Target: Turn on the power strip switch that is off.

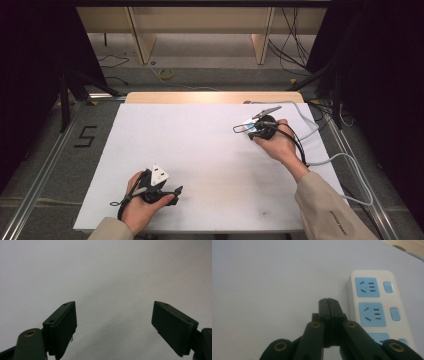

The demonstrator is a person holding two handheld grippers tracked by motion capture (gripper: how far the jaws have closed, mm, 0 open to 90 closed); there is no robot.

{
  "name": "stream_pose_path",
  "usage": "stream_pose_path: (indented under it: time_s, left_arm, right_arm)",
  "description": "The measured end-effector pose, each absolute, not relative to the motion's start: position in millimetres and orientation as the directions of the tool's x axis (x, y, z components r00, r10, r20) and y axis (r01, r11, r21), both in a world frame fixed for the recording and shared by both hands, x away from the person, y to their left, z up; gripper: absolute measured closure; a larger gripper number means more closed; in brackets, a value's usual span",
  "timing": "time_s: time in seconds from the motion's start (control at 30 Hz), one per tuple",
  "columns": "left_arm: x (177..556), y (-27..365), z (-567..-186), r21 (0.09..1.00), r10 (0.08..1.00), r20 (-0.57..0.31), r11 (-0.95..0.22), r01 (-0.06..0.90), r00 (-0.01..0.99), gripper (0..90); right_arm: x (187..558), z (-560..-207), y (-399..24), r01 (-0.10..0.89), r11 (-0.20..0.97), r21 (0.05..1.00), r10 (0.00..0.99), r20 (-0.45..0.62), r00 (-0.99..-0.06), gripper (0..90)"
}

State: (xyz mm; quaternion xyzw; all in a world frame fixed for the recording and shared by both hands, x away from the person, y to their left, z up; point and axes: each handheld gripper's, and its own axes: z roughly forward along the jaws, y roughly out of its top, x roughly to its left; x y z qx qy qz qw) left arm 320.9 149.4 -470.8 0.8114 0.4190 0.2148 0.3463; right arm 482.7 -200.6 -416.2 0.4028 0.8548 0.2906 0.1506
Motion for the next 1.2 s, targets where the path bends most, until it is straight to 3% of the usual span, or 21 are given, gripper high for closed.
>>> stream_pose_path:
  time_s: [1.2]
  left_arm:
    - [320, 149, -471, 0.743, 0.83, 0.057, -0.406, 0.532, 0.554, 20.1]
  right_arm:
    - [438, -423, -208, 0.559, 0.542, 0.627, 0.723, -0.01, -0.691, 90.0]
